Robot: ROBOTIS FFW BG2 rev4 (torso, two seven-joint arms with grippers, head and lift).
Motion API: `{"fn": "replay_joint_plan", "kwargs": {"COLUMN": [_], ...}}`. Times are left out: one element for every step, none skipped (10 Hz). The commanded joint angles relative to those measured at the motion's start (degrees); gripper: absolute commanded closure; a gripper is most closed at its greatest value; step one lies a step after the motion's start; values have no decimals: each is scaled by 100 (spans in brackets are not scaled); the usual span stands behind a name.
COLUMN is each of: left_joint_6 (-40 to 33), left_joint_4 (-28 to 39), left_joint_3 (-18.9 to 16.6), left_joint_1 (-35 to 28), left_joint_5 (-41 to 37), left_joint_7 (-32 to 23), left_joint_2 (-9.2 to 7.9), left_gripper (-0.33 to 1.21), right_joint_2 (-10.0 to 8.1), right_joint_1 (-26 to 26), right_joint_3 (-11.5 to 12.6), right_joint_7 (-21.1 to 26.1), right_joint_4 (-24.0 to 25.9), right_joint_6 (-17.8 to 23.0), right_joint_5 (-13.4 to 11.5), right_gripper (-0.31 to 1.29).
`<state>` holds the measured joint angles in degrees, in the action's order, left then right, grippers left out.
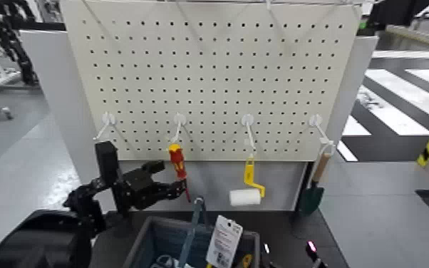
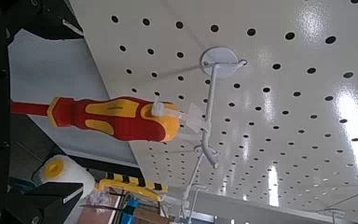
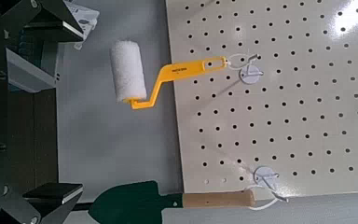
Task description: Put the red screwdriver into the crate.
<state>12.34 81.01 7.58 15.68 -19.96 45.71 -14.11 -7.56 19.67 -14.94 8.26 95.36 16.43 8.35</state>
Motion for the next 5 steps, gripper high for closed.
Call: {"fn": "replay_joint_plan", "kwargs": {"left_joint_6": [-39, -39, -4, 32, 76], "left_joint_4": [-138, -174, -200, -218, -226], "left_joint_3": [112, 148, 183, 192, 192], "left_joint_1": [164, 181, 208, 225, 225], "left_joint_5": [-43, -43, -43, -43, -43], "left_joint_7": [61, 70, 87, 96, 96], "left_joint_2": [-39, -48, -39, -39, -48], "left_gripper": [15, 27, 63, 86, 91], "right_joint_2": [0, 0, -9, -18, -18], "right_joint_1": [-16, -16, -25, -34, -42], "right_joint_3": [-9, -9, -9, -17, -17], "right_joint_7": [0, 0, 0, 0, 0], "right_joint_4": [-27, -35, -35, -44, -53], "right_joint_6": [27, 35, 53, 53, 62], "right_joint_5": [18, 18, 18, 26, 35], "right_gripper": [16, 16, 16, 16, 16]}}
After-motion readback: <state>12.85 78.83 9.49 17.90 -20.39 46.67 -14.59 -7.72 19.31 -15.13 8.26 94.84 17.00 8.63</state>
